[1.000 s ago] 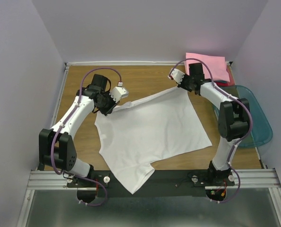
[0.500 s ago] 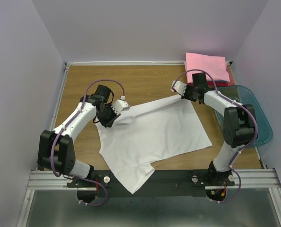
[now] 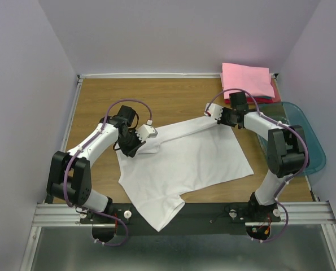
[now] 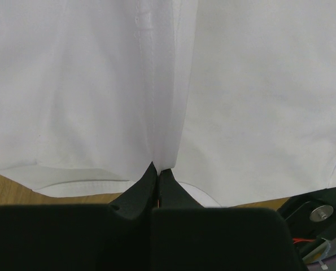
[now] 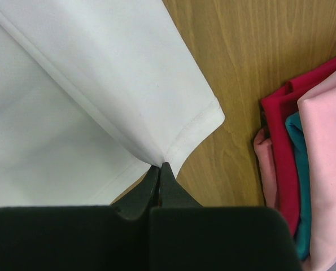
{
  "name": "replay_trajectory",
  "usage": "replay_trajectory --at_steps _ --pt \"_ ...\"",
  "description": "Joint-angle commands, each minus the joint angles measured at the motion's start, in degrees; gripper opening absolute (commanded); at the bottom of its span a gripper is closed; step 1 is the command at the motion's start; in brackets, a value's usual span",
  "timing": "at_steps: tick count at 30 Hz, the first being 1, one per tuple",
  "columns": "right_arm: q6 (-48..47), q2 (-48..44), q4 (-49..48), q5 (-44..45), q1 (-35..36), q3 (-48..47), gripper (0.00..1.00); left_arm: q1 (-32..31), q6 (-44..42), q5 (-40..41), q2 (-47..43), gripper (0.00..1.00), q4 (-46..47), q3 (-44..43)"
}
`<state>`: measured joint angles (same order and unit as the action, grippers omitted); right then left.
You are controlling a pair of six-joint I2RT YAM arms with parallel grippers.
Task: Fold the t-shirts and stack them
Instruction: Fold the tshirt
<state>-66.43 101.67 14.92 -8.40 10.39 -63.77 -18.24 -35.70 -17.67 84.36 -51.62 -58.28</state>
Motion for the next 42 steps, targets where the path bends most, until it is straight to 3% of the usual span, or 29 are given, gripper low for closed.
replay_trajectory --at_steps 1,28,29,31,32,35,40,42 --pt "-1.2 -0.9 1.8 0.1 -0.3 0.8 0.01 -0.9 -0.6 -2.4 0.4 0.00 -1.2 0.5" --pt "-3.3 -2.5 4.3 1.9 -0.3 4.3 0.01 -3.1 -2.3 -3.0 2.5 0.00 -3.6 1.0" --pt "-3.5 -2.5 4.5 2.2 -0.4 4.4 0.02 -3.4 -2.9 -3.1 2.5 0.07 -4.0 0.9" --pt "-2.7 -3.1 5.0 3.4 -0.3 4.1 0.28 -3.6 -4.4 -4.1 2.0 0.20 -5.8 -0.1" --pt "-1.7 -3.4 5.4 3.6 -0.3 3.7 0.43 -3.6 -5.1 -5.1 0.9 0.61 -6.9 -1.3" --pt "2.1 -4.8 8.8 1.4 -0.3 -0.4 0.56 -3.1 -4.6 -5.3 -1.1 0.65 -7.0 -3.8" --pt "10.4 -1.7 17.1 -2.7 -0.3 -10.6 0.58 -1.5 -2.7 -5.8 -0.3 0.64 -3.5 -4.9" --pt "13.5 1.8 20.4 -3.2 -0.1 -14.3 0.53 -0.8 -0.3 -3.8 1.2 0.60 0.1 -4.3"
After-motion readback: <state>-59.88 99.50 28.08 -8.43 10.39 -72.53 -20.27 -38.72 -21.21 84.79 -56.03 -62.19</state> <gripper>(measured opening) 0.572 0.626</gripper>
